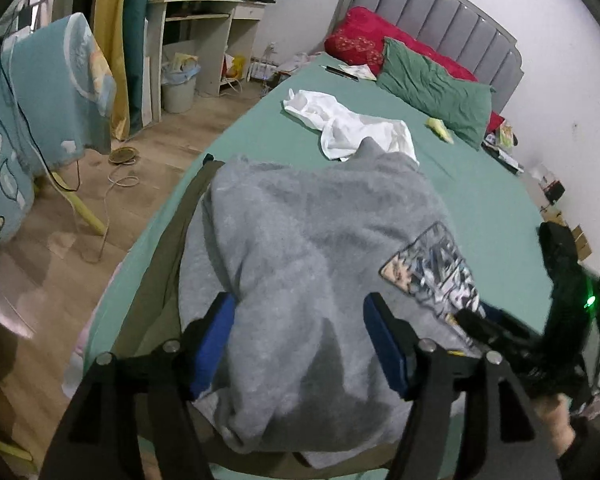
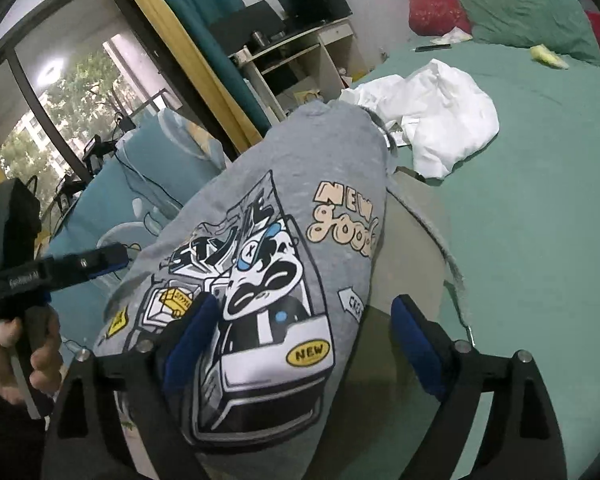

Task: Fold large clothes
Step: 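Lift the folded sweatshirt with both grippers and carry it onto the olive garment, then open both grippers and withdraw them from the stacked sweatshirt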

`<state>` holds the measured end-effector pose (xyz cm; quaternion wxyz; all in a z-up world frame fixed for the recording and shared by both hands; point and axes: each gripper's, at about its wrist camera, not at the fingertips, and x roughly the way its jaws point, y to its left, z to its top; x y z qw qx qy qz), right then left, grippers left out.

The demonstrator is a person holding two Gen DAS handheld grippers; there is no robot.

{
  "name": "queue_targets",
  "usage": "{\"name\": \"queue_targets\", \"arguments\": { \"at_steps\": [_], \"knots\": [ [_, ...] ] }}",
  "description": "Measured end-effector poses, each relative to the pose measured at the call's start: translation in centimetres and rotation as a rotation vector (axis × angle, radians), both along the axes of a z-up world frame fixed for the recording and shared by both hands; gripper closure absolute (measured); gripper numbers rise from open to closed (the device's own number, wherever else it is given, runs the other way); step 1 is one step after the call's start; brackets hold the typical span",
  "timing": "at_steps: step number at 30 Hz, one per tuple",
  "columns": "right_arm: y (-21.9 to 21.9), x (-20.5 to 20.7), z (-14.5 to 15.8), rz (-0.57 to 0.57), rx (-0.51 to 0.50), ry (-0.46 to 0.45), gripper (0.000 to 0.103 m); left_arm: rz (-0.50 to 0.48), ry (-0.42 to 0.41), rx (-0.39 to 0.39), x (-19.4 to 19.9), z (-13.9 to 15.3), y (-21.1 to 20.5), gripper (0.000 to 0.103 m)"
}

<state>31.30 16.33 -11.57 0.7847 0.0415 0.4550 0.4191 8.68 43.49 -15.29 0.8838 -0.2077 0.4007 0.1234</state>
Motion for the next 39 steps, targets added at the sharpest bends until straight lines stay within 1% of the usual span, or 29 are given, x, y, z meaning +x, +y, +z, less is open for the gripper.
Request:
{"name": "queue_targets", "arguments": {
  "at_steps": [1, 2, 3, 4, 5, 7, 8, 9, 10, 12, 14, 19, 22, 25, 28, 34, 39],
  "knots": [
    [0.4, -0.3, 0.8, 0.0, -0.009, -0.003, 0.016, 0.0, 0.003, -0.003, -0.2, -0.4, -0.2, 0.033],
    [0.6, -0.3, 1.1, 0.001, -0.02, -0.011, 0.016, -0.002, 0.009, -0.011, 0.4, 0.0, -0.1, 0.031],
    [0.7, -0.7, 1.5, 0.005, -0.032, -0.023, 0.016, -0.004, 0.019, -0.017, 0.9, -0.3, -0.2, 0.03],
    [0.7, -1.4, 1.7, 0.011, -0.05, -0.032, 0.016, -0.01, 0.034, -0.013, 0.0, -0.8, -0.9, 0.03],
    [0.7, -1.8, 1.9, 0.017, -0.068, -0.036, 0.016, -0.017, 0.066, 0.0, -0.1, -1.6, -1.4, 0.03],
    [0.8, -2.1, 1.9, 0.042, -0.111, -0.022, 0.016, -0.021, 0.094, 0.026, -0.5, -2.6, -2.3, 0.029],
    [1.1, -2.2, 1.4, 0.056, -0.131, -0.001, 0.016, -0.019, 0.101, 0.038, -0.8, -2.8, -2.6, 0.029],
    [0.9, -2.3, 1.1, 0.056, -0.134, 0.019, 0.016, 0.004, 0.097, 0.048, -1.4, -2.5, -2.8, 0.029],
    [0.6, -2.3, 1.1, 0.048, -0.13, 0.028, 0.016, 0.023, 0.065, 0.068, -2.1, -1.7, -3.2, 0.029],
    [0.0, -2.8, 1.6, 0.043, -0.145, 0.006, 0.016, 0.01, 0.0, 0.113, -3.3, 0.2, -4.2, 0.029],
    [-0.5, -3.4, 1.9, 0.047, -0.156, -0.014, 0.016, 0.009, -0.008, 0.131, -3.8, 1.1, -5.0, 0.028],
    [-2.8, -4.7, 2.6, 0.032, -0.15, -0.007, 0.016, -0.009, -0.025, 0.139, -5.0, 2.4, -7.4, 0.028],
    [-4.5, -5.3, 2.5, 0.026, -0.147, 0.017, 0.016, -0.021, -0.07, 0.098, -6.3, 2.9, -9.2, 0.028],
    [-6.6, -6.1, 2.9, 0.011, -0.131, 0.026, 0.016, 0.002, -0.082, 0.094, -7.0, 2.9, -11.0, 0.028],
    [-8.5, -6.6, 3.5, -0.005, -0.115, 0.029, 0.016, 0.011, -0.101, 0.056, -7.6, 2.8, -12.9, 0.028],
    [-13.1, -8.5, 5.3, -0.031, -0.102, -0.004, 0.016, -0.027, -0.128, 0.035, -8.2, 3.2, -17.2, 0.028],
    [-17.6, -9.7, 7.0, -0.066, -0.095, -0.033, 0.016, -0.041, -0.138, 0.043, -8.3, 4.3, -20.4, 0.028]
  ]
}}
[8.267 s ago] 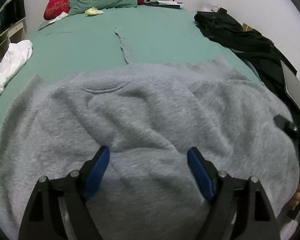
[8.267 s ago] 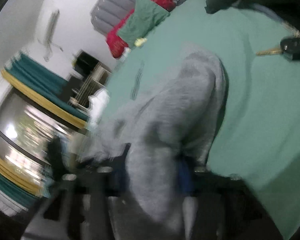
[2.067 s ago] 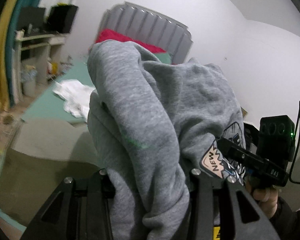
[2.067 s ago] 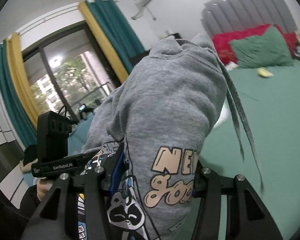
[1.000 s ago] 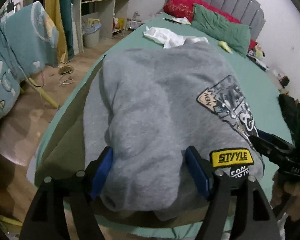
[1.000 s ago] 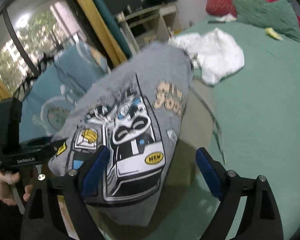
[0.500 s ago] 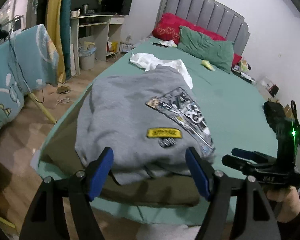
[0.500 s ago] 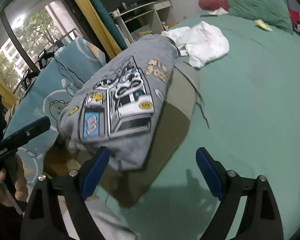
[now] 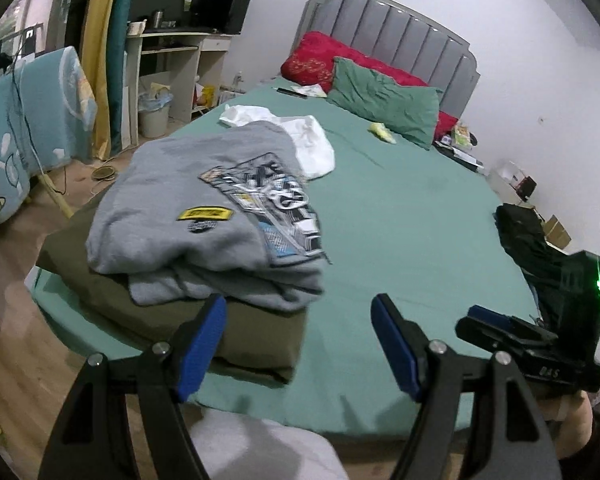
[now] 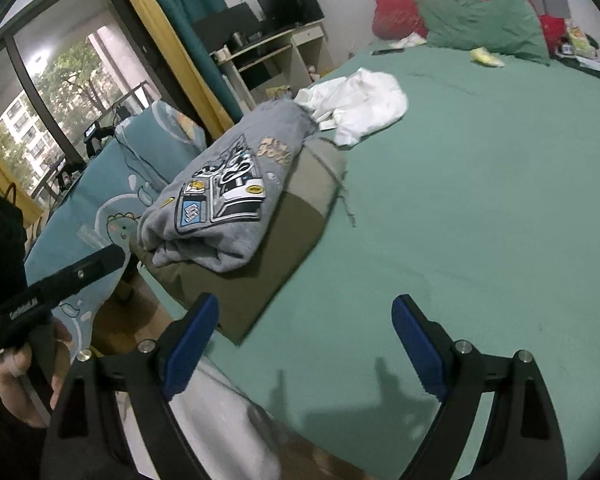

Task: Fold large clothes
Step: 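Open both grippers and withdraw them from the stacked sweatshirt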

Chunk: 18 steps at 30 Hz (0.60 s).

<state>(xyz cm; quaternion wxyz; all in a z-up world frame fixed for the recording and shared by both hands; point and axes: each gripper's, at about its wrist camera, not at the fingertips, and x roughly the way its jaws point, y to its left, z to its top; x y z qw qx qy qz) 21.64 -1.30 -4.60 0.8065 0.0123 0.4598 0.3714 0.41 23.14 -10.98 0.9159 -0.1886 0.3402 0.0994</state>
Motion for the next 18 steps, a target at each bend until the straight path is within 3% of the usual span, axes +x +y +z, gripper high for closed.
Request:
{"name": "queue_targets", "arguments": {
  "at_steps": [4, 7, 9, 12, 18],
  "knots": [
    [-4.0, -0.4, 1.1, -0.055, 0.004, -0.015, 0.016, -0.028, -0.001, 0.025, 0.1, 0.8, -2.6, 0.028],
    [-7.1, -0.4, 2.3, -0.11, 0.015, -0.043, 0.016, -0.006, 0.0, 0.087, 0.2, 1.6, -4.7, 0.028],
    [-9.0, -0.3, 3.2, -0.138, 0.016, -0.058, 0.016, 0.027, 0.008, 0.141, 0.3, 2.1, -5.9, 0.023],
    [-11.7, -0.3, 4.8, -0.183, 0.025, -0.092, 0.016, 0.033, -0.031, 0.182, 0.1, 3.3, -7.9, 0.016],
    [-16.5, -0.8, 8.8, -0.237, 0.049, -0.181, 0.014, -0.009, -0.106, 0.249, 0.3, 6.6, -11.9, 0.012]
  ]
}}
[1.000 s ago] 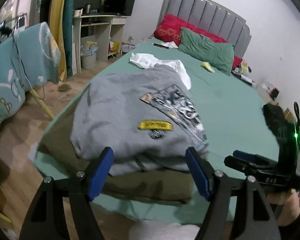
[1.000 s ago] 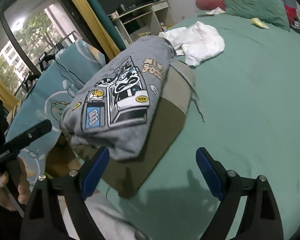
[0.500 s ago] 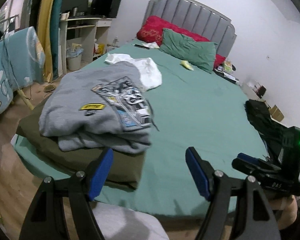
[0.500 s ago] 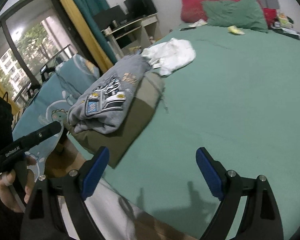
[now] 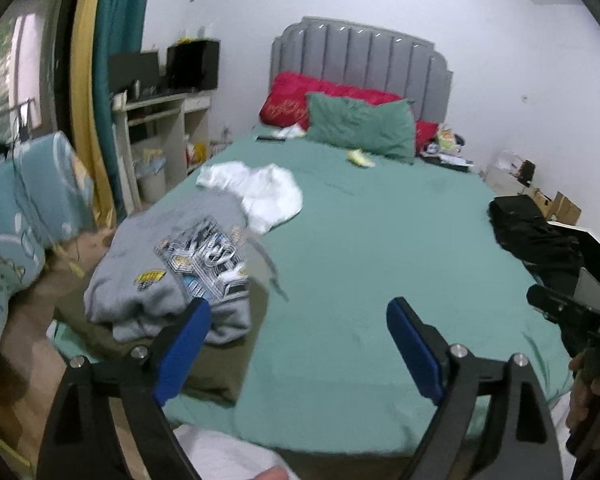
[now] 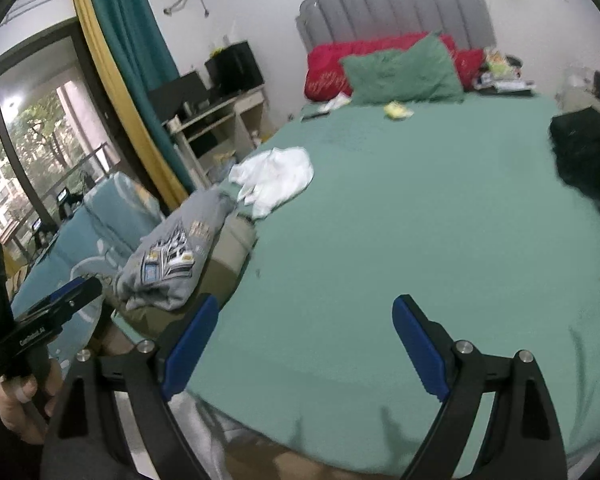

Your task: Fold large clothes

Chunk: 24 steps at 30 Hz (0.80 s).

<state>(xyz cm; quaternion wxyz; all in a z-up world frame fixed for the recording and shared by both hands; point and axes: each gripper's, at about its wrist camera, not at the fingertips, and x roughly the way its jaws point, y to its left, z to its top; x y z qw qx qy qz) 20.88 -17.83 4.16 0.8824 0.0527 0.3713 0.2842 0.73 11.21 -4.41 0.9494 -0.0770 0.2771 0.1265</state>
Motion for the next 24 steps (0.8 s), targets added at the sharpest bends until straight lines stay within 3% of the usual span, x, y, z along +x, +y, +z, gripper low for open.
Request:
{"name": "queue_targets", "arguments": {
  "at_steps": [3, 11, 17, 24],
  "knots": [
    [-2.3, -0.4, 2.2, -0.022, 0.015, -0.045, 0.008, 0.004, -0.026, 0.072, 0.1, 1.7, -2.1, 0.005],
    [-7.4, -2.3, 7.8, -0.084, 0.009, -0.183, 0.004, -0.059, -0.124, 0.088, -0.2, 5.8, -6.2, 0.003],
    [-10.0, -4.1, 11.1, -0.131, -0.02, -0.282, 0.002, -0.053, -0.182, 0.194, -1.0, 8.4, -9.2, 0.002],
    [-12.1, -6.5, 14.2, -0.14, 0.024, -0.353, 0.001, -0.104, -0.28, 0.184, -2.2, 11.0, -10.4, 0.0]
  ]
}}
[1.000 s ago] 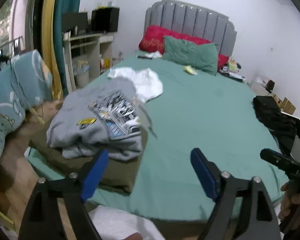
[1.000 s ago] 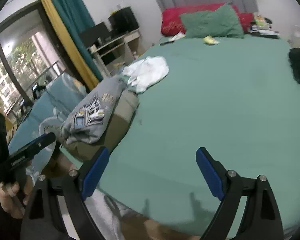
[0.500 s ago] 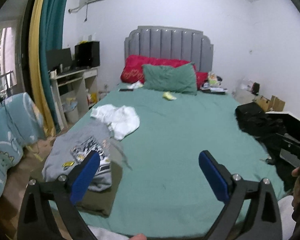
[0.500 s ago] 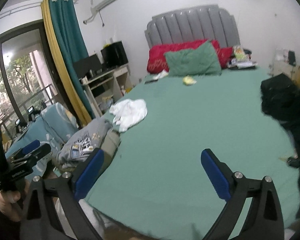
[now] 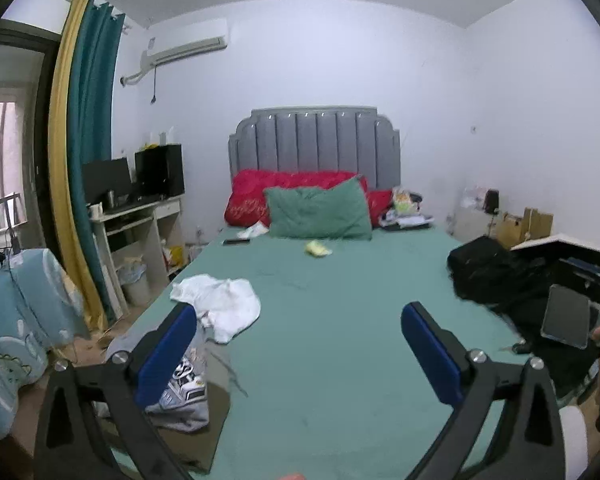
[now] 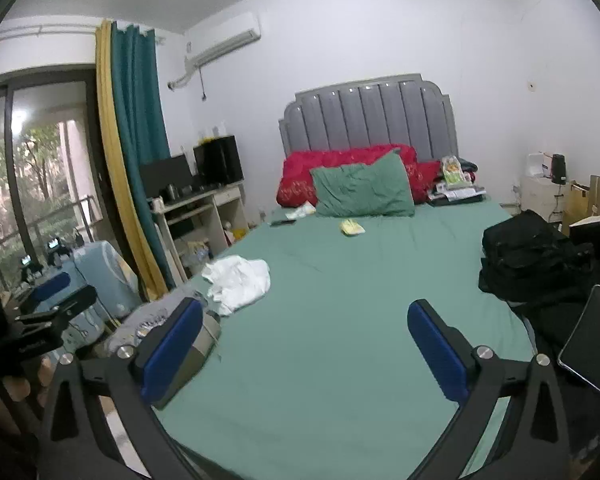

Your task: Fold large clothes

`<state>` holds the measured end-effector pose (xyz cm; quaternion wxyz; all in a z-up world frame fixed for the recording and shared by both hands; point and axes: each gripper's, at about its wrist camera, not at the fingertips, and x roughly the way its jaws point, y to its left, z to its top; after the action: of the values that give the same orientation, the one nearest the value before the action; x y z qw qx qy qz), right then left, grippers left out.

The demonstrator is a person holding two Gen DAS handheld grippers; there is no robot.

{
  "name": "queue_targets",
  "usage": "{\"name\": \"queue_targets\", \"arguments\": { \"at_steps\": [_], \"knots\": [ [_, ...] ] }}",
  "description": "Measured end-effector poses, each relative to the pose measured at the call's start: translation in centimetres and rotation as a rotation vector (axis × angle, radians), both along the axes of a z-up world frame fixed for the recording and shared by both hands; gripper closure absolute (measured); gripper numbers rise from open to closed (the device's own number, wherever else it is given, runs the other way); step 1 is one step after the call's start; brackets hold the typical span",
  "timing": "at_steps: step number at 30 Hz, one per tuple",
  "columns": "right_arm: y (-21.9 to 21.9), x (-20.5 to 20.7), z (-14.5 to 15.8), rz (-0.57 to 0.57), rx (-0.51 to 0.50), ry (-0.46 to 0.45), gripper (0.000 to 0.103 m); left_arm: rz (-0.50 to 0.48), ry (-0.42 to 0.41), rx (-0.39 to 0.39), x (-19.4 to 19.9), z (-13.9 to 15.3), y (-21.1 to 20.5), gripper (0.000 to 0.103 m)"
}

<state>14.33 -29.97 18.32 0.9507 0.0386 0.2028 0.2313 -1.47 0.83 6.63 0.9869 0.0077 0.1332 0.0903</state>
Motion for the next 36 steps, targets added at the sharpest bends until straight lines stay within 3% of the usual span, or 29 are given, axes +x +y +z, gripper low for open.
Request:
{"name": "queue_targets", "arguments": {
  "at_steps": [3, 7, 25, 36],
  "knots": [
    [0.0, -0.9, 0.9, 0.001, 0.002, -0.025, 0.001, 0.02, -0.041, 0.018, -0.4, 0.7, -0.2, 0.0],
    [0.8, -1.6, 1.3, 0.007, 0.002, -0.038, 0.001, 0.003, -0.072, -0.035, -1.1, 0.9, 0.6, 0.0],
    [6.8, 0.1, -1.8, 0.107, -0.046, 0.033, 0.001, 0.007, -0.034, -0.147, -1.1, -1.7, 4.5, 0.0],
    [7.4, 0.3, -2.3, 0.113, -0.059, 0.03, 0.001, 0.016, -0.041, -0.159, -1.6, -1.8, 4.9, 0.0]
  ]
}}
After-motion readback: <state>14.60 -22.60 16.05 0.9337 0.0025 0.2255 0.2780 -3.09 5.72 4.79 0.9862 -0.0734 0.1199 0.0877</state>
